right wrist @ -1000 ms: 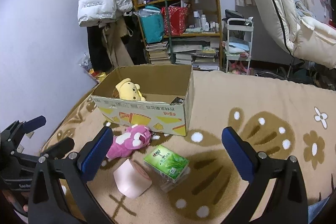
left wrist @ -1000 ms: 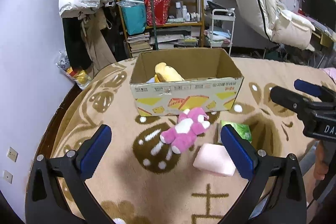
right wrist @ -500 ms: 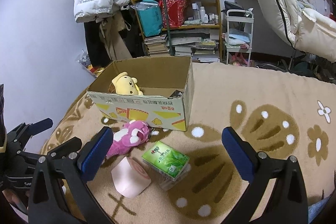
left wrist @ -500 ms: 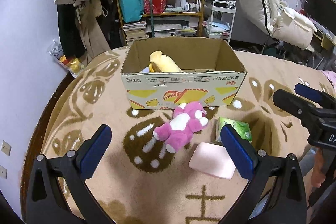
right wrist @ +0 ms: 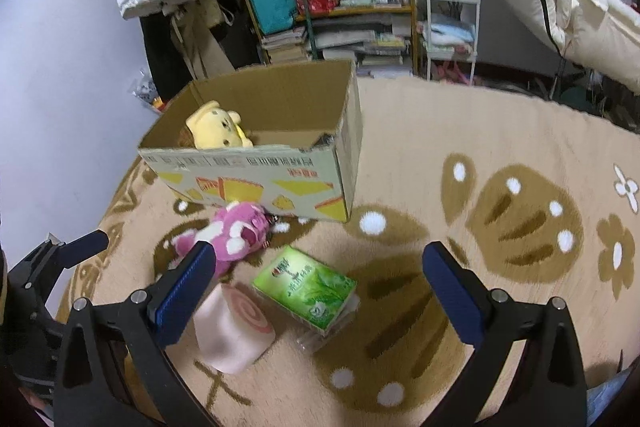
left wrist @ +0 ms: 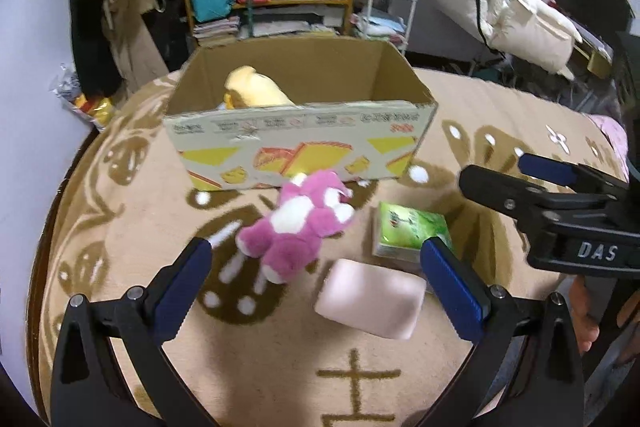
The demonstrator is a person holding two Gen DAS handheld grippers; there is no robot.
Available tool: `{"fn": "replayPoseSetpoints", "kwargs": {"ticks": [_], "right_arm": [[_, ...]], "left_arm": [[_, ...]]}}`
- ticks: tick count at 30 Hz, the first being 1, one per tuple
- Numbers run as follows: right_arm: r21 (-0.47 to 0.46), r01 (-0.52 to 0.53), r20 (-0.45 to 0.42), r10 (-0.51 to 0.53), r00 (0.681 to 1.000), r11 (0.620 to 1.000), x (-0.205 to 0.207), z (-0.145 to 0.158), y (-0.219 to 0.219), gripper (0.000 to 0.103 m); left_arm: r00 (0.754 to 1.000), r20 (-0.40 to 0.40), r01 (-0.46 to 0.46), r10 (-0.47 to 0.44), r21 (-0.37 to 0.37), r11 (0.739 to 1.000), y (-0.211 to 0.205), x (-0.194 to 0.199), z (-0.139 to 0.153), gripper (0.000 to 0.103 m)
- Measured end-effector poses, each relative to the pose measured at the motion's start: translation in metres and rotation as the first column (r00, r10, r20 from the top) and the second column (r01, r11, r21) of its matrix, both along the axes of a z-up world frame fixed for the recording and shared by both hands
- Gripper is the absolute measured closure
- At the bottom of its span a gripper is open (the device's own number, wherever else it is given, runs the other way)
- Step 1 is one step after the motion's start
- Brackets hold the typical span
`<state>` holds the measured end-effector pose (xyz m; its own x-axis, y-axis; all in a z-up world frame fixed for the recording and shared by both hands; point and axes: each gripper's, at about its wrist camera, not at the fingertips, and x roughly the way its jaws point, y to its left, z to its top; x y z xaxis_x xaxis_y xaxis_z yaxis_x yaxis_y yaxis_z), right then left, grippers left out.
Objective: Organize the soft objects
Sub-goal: 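Lower the left tool onto the pink sponge roll while the right tool reaches the green tissue pack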
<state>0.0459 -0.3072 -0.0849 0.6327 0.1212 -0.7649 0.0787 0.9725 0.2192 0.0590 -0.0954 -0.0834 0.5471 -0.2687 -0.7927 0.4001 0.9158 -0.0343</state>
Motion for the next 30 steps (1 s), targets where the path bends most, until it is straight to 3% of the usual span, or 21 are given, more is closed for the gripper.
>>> {"fn": "replayPoseSetpoints", "kwargs": {"ticks": [6,12,19,30], "right_arm": [[0.037,0.002,-0.094,0.001,0.996,0.999,0.009,-0.020,-0.004,0.000],[0.069,-0.003,-0.172,0.015,0.985,0.998,0.018,-0.039,-0.004,0.000],[0.133,0.029,-0.263,0.007,0.965,0.991,0.027,-0.062,-0.010,0.000],[0.162,0.009,-0.311,0.042,0.949,0.987,0.039,-0.083,-0.002,0.000]], "left_arm": [[0.998,-0.056,0.035,-0.035,0.000,0.999,-0.011,0.003,-0.013,0.000],[0.984,-0.142,0.102,-0.109,-0.053,0.993,-0.024,0.005,-0.028,0.000],[0.972,-0.199,0.121,-0.123,-0.022,0.992,-0.034,0.006,-0.046,0.001],[0.958,-0.269,0.126,-0.102,0.073,0.989,-0.044,0.013,-0.075,0.000]]}}
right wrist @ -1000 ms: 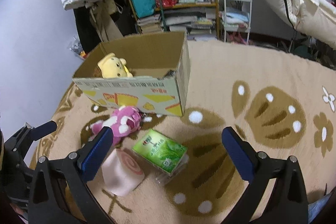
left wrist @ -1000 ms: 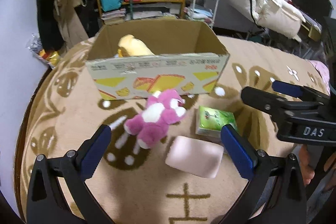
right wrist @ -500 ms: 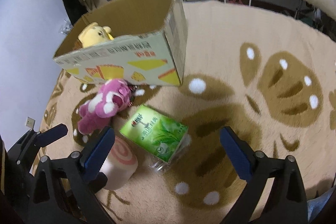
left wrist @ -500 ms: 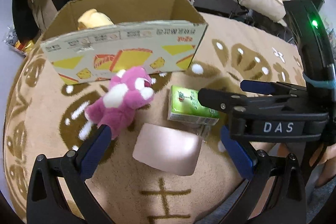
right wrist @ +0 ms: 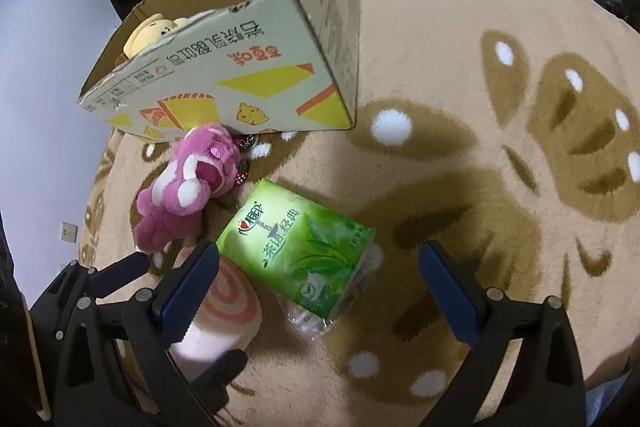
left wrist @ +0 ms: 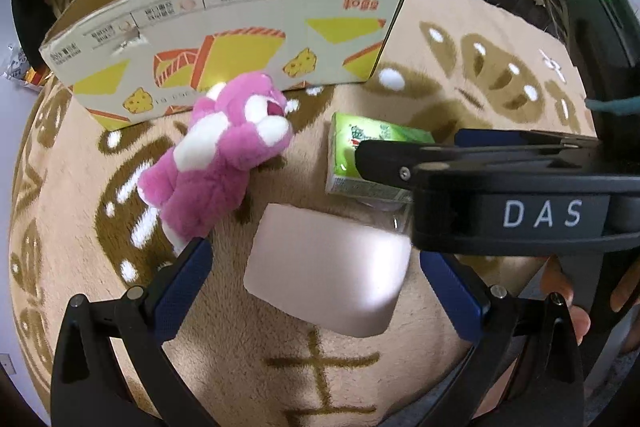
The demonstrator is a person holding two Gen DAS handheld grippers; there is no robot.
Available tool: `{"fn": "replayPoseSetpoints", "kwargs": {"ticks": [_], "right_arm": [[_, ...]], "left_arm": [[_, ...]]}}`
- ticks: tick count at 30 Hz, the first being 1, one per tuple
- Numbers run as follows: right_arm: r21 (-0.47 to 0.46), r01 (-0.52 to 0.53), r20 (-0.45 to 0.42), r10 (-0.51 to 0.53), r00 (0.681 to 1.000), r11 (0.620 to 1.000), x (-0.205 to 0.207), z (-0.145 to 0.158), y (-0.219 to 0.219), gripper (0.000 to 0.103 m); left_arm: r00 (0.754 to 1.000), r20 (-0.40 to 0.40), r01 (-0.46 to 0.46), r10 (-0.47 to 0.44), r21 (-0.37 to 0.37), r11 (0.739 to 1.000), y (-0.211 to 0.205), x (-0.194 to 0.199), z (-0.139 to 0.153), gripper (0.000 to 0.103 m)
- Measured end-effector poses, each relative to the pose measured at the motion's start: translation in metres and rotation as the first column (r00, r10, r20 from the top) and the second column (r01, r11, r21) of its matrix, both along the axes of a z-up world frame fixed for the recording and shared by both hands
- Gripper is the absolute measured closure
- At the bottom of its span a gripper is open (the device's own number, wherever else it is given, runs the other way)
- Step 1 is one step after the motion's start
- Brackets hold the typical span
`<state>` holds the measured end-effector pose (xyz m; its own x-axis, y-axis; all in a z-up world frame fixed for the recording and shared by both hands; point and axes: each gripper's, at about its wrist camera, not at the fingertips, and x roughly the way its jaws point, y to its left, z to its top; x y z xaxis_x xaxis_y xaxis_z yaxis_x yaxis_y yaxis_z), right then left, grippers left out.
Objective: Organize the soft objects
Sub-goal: 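Lower the left tool onto the pink sponge roll while the right tool reaches the green tissue pack, then close both tools and lift the pink sponge roll and green tissue pack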
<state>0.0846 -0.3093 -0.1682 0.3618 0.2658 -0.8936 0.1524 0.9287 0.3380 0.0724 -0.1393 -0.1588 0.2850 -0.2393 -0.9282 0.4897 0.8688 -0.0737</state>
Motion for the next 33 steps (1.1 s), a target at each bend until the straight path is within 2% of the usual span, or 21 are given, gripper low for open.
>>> {"fn": "replayPoseSetpoints", "kwargs": {"ticks": [4,11,16,26,31,33], "right_arm": [[0.009,-0.002,-0.012,0.002,1.000,1.000,0.005,-0.007,0.000,0.000],[0.025,-0.008,-0.014,0.008,1.000,1.000,0.008,-0.013,0.003,0.000],[0.021,-0.024,-0.039,0.025,0.999,0.999,0.011,-0.023,0.013,0.000],[-0.050,-0.035,-0.041,0.033,0.999,0.998,0.020,-0.031,0.032,0.000],[-0.057,-0.037,-0.037,0.035,0.999,0.998,0.024,-0.031,0.031,0.000],[-0.063,-0.038,-0.033,0.036,0.999,0.997,0.023,-0.030,0.030,0.005]], "left_arm": [[1.000,-0.021,-0.007,0.008,0.031,1.000,-0.004,0.004,-0.010,0.001],[0.998,-0.052,-0.045,0.046,0.018,0.999,0.002,0.014,-0.016,0.000],[0.991,-0.114,-0.067,0.068,0.012,0.998,0.004,0.019,-0.026,0.000],[0.994,-0.099,-0.052,0.056,0.045,0.998,-0.003,0.016,-0.029,0.000],[0.993,-0.100,-0.057,0.061,0.045,0.997,-0.001,0.015,-0.028,0.001],[0.993,-0.103,-0.059,0.063,0.046,0.997,0.001,0.015,-0.027,0.001]]}}
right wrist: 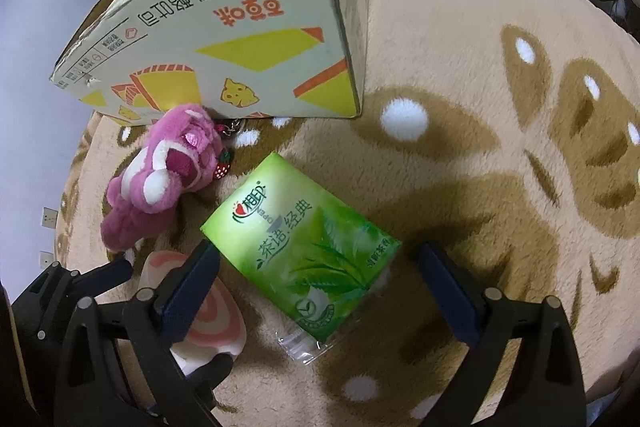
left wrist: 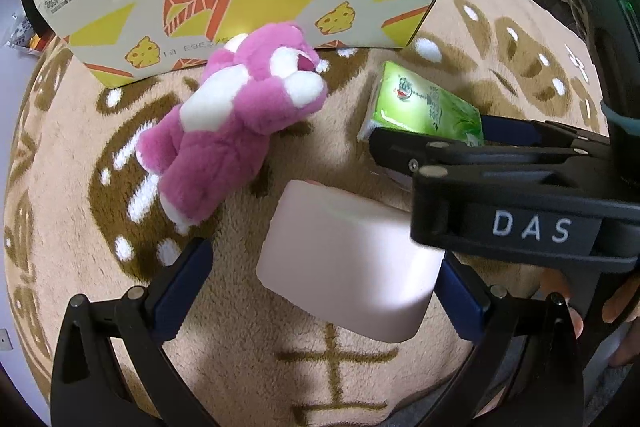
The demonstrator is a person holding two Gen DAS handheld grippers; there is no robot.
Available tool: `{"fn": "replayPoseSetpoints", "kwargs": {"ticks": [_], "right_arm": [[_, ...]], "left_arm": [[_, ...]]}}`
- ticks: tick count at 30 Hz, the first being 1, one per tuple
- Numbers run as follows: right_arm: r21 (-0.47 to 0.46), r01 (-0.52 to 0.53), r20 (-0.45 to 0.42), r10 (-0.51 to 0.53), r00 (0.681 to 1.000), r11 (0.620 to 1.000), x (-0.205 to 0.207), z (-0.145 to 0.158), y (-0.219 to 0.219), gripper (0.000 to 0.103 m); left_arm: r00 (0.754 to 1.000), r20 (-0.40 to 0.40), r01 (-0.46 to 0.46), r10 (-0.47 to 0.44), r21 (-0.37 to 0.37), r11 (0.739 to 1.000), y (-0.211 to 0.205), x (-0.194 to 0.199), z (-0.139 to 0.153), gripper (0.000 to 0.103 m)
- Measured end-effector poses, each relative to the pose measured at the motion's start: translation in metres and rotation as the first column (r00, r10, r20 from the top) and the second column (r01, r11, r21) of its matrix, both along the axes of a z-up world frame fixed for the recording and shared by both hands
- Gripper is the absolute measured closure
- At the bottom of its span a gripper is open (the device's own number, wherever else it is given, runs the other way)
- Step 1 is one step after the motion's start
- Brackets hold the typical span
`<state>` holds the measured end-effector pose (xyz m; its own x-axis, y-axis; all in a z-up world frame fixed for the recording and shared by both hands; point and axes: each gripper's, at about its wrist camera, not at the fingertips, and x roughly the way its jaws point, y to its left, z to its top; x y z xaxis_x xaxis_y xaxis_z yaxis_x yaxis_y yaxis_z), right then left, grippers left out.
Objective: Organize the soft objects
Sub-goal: 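Close both tools and lift the pink sponge roll and green tissue pack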
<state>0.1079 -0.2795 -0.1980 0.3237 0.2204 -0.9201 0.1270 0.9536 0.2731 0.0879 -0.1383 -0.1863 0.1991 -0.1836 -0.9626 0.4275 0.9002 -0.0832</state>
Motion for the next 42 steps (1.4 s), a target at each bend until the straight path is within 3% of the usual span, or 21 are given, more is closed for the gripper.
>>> {"fn": "replayPoseSetpoints", "kwargs": {"ticks": [10,12,14,17,25,31,42], "right_arm": [[-0.016,-0.002,-0.018,0.002,1.000,1.000,0.000,-0.002,-0.001,0.005],[-0.019,-0.004,-0.013,0.004,1.000,1.000,-0.001,-0.001,-0.001,0.007],[-0.029,-0.013,-0.008,0.012,1.000,1.000,-0.001,0.000,0.000,0.018],[-0.043,-0.018,-0.003,0.018,1.000,0.999,-0.001,0.003,0.000,0.022],[-0.073,-0.035,-0.013,0.034,0.999,0.997,-0.004,0.007,0.003,0.028],[-0.039,-0.039,0.025,0.039,0.999,0.998,-0.013,0.018,0.001,0.032],[-0.028,-0.035,0.079,0.037,0.996,0.999,-0.025,0.043,-0.003,0.033]], "left_arm": [[1.000,0.006,0.011,-0.011,0.017,1.000,-0.001,-0.001,-0.001,0.002],[1.000,0.006,0.029,-0.029,-0.009,1.000,-0.001,-0.003,0.001,0.016],[0.999,-0.009,0.043,-0.043,-0.043,0.998,-0.002,-0.003,0.002,0.028],[0.998,0.009,0.055,-0.054,-0.045,0.997,-0.004,-0.006,0.004,0.034],[0.999,0.040,-0.002,0.003,-0.020,1.000,0.010,-0.004,0.010,0.035],[0.995,0.089,-0.046,0.045,0.005,0.999,0.024,-0.005,0.020,0.035],[0.981,0.155,-0.121,0.119,0.002,0.993,0.042,-0.009,0.039,0.044]]}}
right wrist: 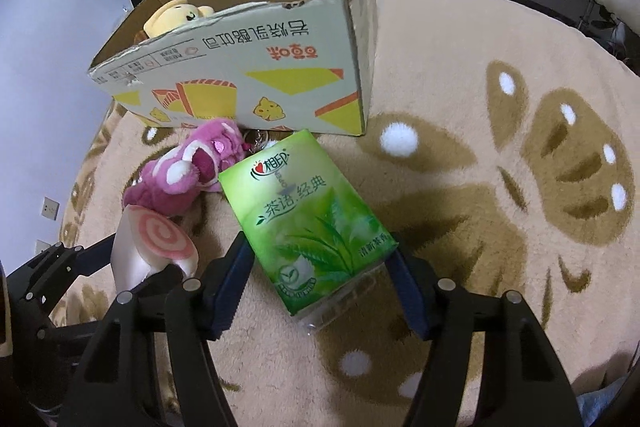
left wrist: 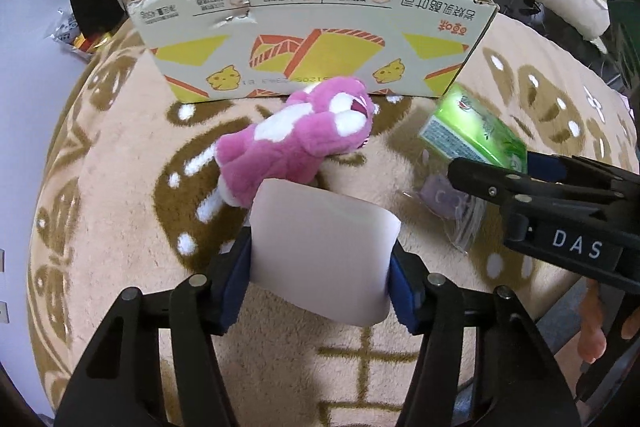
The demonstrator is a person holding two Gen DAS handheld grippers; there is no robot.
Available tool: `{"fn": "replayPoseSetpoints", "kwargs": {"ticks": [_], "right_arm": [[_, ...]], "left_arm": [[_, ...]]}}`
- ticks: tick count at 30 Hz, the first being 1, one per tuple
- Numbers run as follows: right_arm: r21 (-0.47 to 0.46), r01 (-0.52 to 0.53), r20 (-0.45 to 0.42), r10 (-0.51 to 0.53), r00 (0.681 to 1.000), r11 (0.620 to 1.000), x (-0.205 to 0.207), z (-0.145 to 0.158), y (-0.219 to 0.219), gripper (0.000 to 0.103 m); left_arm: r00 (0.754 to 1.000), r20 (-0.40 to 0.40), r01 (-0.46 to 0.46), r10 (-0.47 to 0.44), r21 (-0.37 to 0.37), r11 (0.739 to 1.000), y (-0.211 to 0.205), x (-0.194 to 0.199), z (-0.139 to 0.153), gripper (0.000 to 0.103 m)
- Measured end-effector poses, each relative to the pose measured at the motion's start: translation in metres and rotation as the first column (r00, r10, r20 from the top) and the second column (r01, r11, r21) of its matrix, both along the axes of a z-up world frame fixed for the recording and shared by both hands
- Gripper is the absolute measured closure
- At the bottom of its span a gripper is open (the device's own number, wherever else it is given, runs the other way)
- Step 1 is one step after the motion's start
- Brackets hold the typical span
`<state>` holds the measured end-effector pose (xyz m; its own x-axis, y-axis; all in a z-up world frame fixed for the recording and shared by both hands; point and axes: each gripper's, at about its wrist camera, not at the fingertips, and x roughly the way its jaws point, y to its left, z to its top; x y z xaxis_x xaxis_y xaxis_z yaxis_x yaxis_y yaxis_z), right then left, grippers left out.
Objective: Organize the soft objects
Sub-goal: 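Close both tools and lift the pink sponge roll and green tissue pack, then carry both items over the box and open both tools to release them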
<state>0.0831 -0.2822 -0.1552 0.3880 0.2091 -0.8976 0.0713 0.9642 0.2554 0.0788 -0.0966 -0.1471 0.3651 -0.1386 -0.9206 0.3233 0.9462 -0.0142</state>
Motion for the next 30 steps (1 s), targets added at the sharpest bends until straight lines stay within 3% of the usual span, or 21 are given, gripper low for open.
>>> {"fn": "replayPoseSetpoints", "kwargs": {"ticks": [8,14,19,30], "right_arm": [[0.010,0.023,0.061,-0.023,0.998,1.000,-0.010,0.016,-0.012,0.033],[0.030,0.027,0.113,-0.030,0.993,0.999,-0.018,0.030,-0.017,0.033],[0.041,0.026,0.209,-0.035,0.977,0.999,-0.026,0.048,-0.019,0.033],[0.062,0.084,0.457,-0.103,0.884,0.995,-0.045,0.094,-0.024,0.033]], "left_arm": [[0.998,0.058,0.008,-0.008,0.000,1.000,-0.007,-0.010,0.009,0.049],[0.985,0.170,-0.026,0.031,-0.031,0.999,0.001,-0.016,0.030,0.050],[0.954,0.295,-0.036,0.057,-0.076,0.996,0.008,-0.023,0.054,0.050],[0.858,0.500,-0.090,0.119,-0.082,0.993,0.022,-0.025,0.093,0.050]]}}
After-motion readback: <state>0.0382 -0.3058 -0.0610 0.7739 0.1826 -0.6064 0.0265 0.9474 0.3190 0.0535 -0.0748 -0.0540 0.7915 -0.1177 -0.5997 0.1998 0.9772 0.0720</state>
